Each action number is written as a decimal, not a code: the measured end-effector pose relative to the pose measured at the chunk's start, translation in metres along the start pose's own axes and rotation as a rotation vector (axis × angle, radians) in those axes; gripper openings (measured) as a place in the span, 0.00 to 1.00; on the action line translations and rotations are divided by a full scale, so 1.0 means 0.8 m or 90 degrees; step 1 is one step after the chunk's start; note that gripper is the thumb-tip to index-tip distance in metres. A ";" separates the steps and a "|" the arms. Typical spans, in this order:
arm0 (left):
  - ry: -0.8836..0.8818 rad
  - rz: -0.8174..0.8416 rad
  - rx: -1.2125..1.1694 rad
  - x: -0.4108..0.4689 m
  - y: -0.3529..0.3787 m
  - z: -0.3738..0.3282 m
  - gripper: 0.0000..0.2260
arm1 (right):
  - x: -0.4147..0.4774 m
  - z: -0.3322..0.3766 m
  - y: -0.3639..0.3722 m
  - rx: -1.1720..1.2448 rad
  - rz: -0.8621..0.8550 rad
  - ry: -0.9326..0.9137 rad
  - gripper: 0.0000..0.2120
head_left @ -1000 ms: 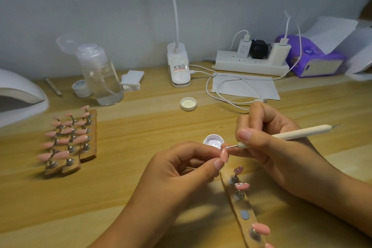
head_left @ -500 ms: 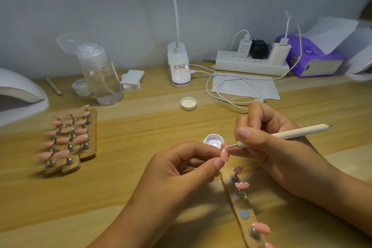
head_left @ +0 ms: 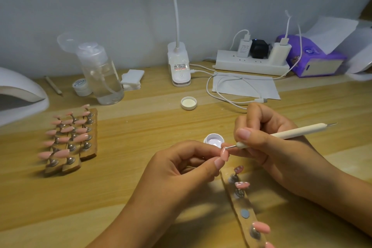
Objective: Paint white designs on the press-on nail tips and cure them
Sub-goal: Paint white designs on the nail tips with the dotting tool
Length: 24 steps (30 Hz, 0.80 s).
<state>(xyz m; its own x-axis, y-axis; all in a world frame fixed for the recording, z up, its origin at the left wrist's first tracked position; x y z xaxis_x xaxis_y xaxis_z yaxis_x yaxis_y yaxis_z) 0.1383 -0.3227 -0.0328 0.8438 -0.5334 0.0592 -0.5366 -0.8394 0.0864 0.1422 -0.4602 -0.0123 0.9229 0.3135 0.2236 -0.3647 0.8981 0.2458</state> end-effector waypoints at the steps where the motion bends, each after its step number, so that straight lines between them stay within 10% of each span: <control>1: 0.000 -0.001 0.000 0.000 0.000 0.000 0.09 | 0.000 0.000 0.000 -0.001 0.001 -0.001 0.09; 24: -0.002 0.005 0.008 -0.001 0.001 0.000 0.09 | 0.001 -0.002 0.000 0.030 0.002 0.013 0.08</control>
<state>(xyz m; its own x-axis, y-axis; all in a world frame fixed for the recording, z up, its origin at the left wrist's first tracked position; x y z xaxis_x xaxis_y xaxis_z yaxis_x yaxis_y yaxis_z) 0.1376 -0.3230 -0.0330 0.8392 -0.5409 0.0571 -0.5438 -0.8359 0.0739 0.1434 -0.4591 -0.0138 0.9239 0.3228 0.2055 -0.3725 0.8815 0.2901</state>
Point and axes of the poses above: each hand's wrist, its own x-axis towards the middle knuckle, its own y-axis out of the palm, z = x × y, the point moved 8 cm from there along x, towards the middle knuckle, and after that the axes turned 6 degrees about z, right-handed, at the moved point
